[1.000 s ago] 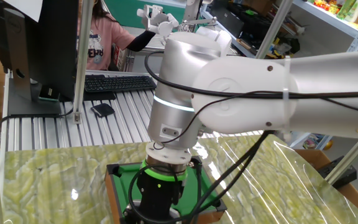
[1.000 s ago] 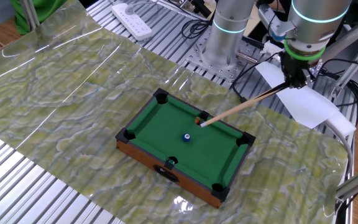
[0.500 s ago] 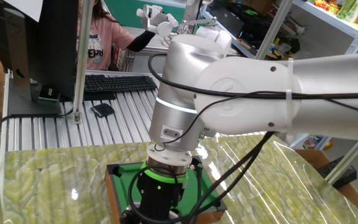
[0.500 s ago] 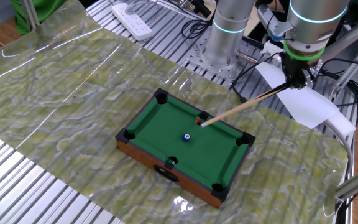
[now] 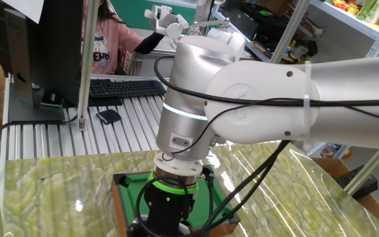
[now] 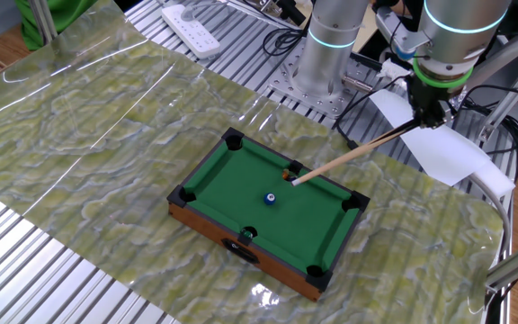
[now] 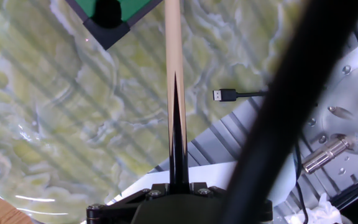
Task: Hit the pool ball
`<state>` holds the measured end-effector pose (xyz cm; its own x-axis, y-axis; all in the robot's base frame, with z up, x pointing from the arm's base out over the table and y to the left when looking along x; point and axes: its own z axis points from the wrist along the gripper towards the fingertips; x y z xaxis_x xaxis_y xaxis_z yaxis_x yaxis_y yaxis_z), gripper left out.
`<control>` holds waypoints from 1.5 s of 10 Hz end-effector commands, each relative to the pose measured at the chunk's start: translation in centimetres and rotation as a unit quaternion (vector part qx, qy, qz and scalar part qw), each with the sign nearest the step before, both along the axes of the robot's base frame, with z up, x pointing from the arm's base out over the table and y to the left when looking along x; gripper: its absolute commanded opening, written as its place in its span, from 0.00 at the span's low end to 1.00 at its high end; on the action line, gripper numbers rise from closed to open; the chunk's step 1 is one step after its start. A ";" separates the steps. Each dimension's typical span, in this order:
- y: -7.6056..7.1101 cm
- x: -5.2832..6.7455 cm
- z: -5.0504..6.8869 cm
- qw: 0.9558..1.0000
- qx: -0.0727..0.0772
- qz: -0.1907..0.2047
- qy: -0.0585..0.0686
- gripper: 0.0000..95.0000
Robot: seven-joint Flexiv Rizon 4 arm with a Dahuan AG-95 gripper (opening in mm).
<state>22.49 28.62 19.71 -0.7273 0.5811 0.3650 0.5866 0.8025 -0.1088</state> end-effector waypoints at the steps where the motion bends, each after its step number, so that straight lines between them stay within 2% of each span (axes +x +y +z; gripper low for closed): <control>1: -0.1 0.0 -0.1 1.000 0.001 0.000 -0.001 0.00; 7: -0.7 0.5 -0.9 1.000 0.003 0.006 -0.002 0.00; 15: -0.7 0.8 -1.3 1.000 0.001 0.006 -0.003 0.00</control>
<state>23.30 27.94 18.31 -0.7367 0.5719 0.3607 0.5782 0.8094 -0.1025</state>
